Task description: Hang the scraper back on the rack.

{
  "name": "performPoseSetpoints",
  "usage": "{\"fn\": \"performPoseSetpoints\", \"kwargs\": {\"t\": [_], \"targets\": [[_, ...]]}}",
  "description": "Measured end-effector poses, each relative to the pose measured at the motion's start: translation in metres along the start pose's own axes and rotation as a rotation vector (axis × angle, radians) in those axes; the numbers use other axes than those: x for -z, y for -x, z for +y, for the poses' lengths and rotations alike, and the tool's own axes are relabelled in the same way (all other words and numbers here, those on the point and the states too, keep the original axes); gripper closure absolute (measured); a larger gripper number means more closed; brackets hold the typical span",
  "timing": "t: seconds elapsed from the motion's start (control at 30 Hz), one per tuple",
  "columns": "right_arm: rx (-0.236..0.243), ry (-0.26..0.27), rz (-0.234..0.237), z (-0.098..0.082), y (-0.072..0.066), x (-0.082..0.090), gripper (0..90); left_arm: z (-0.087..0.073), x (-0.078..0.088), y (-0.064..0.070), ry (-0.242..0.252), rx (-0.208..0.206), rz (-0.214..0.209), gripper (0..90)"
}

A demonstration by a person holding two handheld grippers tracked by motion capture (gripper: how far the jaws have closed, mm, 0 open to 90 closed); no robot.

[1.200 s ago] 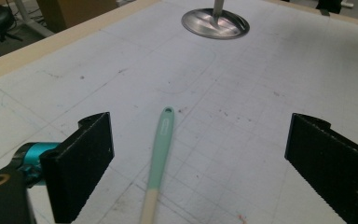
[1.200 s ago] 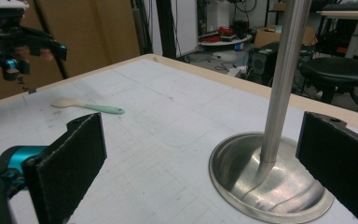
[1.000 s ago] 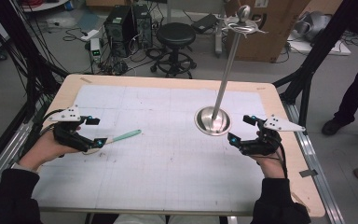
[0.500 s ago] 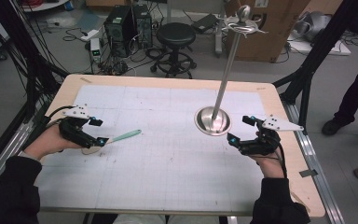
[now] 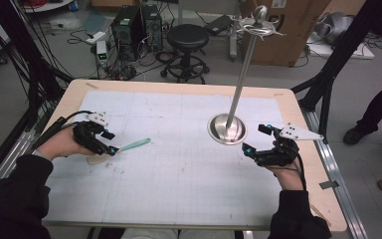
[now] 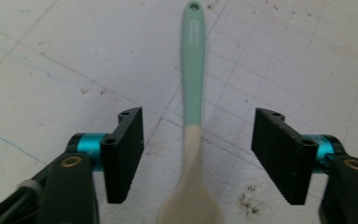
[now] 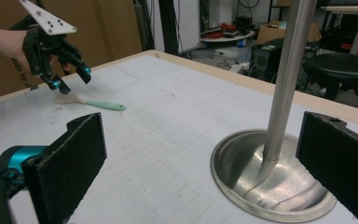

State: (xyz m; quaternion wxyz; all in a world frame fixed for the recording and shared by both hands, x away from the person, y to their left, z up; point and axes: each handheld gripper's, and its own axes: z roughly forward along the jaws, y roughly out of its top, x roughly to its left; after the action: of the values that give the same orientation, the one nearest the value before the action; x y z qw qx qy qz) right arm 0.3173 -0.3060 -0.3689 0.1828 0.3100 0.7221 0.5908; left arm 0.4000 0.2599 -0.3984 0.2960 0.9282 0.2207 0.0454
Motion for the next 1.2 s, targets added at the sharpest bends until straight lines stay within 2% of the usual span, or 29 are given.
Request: {"fn": "performPoseSetpoints", "kwargs": {"t": [0.03, 0.27, 0.5, 0.67, 0.73, 0.87, 1.07, 1.2], "targets": [[-0.002, -0.002, -0.001, 0.0, 0.0, 0.0, 0.7, 0.0, -0.001, -0.001, -0.023, -0.012, 0.005, 40.9], [-0.002, -0.004, -0.004, -0.001, 0.0, 0.002, 0.7, 0.001, -0.009, -0.003, -0.095, 0.002, 0.011, 53.6], [-0.002, -0.002, -0.002, -0.001, 0.0, 0.001, 0.7, 0.002, -0.018, 0.002, -0.148, -0.025, 0.014, 60.4], [0.001, -0.004, 0.003, -0.001, -0.001, 0.0, 0.7, 0.003, -0.021, 0.003, -0.163, -0.022, 0.018, 64.0], [0.002, -0.004, 0.003, -0.001, 0.0, -0.001, 0.7, 0.007, -0.021, 0.004, -0.198, -0.037, 0.032, 65.8], [0.0, -0.007, 0.007, -0.001, -0.001, -0.001, 0.7, 0.017, -0.026, 0.008, -0.263, -0.076, 0.029, 70.3], [0.0, 0.001, 0.002, -0.001, 0.0, 0.001, 0.7, 0.028, -0.031, 0.009, -0.348, -0.095, 0.03, 72.3], [0.006, 0.001, 0.005, -0.001, -0.001, 0.001, 0.7, 0.032, -0.034, 0.009, -0.371, -0.079, 0.029, 73.1]]}}
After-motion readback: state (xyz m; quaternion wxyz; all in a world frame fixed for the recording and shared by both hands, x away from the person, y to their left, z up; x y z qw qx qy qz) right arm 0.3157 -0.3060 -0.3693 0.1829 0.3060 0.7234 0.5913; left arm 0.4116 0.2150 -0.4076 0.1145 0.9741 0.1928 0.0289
